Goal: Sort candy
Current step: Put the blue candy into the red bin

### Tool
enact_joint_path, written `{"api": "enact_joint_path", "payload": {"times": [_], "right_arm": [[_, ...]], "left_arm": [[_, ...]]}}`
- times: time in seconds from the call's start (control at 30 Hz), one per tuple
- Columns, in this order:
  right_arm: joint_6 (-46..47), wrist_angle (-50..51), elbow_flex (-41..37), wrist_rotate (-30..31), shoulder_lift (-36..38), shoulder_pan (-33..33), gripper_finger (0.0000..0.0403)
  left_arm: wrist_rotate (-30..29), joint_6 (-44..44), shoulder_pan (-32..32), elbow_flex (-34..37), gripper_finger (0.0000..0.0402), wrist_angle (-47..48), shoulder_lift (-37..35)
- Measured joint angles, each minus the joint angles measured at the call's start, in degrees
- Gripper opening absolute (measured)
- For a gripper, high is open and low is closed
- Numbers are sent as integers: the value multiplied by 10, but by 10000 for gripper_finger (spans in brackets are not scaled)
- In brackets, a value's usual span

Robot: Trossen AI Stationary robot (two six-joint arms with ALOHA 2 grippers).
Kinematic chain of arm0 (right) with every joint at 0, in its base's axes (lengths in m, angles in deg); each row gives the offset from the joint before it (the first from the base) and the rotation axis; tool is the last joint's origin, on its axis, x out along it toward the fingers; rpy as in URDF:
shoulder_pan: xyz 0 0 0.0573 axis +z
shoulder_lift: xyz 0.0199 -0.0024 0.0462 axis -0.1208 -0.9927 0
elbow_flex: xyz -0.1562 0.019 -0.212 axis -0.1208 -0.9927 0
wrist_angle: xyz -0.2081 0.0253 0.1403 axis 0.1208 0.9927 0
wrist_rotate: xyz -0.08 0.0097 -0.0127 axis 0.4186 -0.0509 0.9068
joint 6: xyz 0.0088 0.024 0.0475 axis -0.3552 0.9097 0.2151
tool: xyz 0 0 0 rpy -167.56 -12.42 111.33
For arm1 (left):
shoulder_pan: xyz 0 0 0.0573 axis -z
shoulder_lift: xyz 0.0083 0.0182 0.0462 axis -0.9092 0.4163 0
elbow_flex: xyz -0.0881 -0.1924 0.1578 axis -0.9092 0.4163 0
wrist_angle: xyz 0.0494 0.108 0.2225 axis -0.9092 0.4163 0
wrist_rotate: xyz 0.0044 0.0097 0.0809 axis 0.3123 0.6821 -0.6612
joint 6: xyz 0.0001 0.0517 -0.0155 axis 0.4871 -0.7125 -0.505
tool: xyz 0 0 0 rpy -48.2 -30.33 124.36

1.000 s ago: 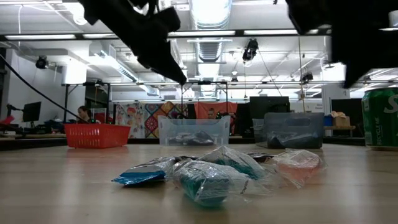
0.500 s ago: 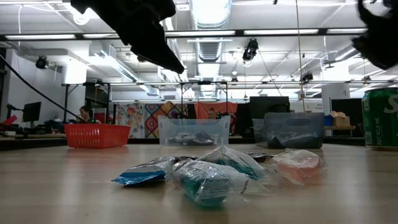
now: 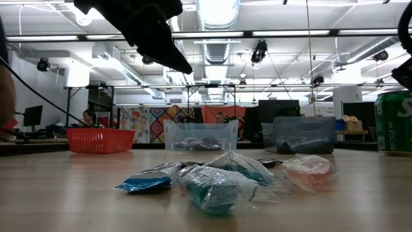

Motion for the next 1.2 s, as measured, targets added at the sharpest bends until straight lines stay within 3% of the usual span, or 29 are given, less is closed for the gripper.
{"api": "enact_joint_path", "payload": {"times": [0.3, 0.43, 0.63, 0.8, 1.0, 1.2], "right_arm": [[-37, 3, -3, 55, 31, 1, 19], [-67, -3, -3, 118, 61, 1, 13], [-156, -32, -3, 285, 114, -1, 9], [-334, -142, -3, 421, 130, -12, 9], [-603, -339, -3, 444, 128, -49, 9], [-753, -420, -3, 417, 129, -90, 9]], "left_arm": [[9, 10, 30, 4, 155, -19, 0], [58, 11, 57, 9, 155, -54, 0], [169, -4, 100, 27, 155, -148, 0], [188, -16, 128, 66, 155, -272, 0], [188, -13, 142, 116, 155, -405, 1], [231, -1, 151, 141, 155, -462, 3]]}}
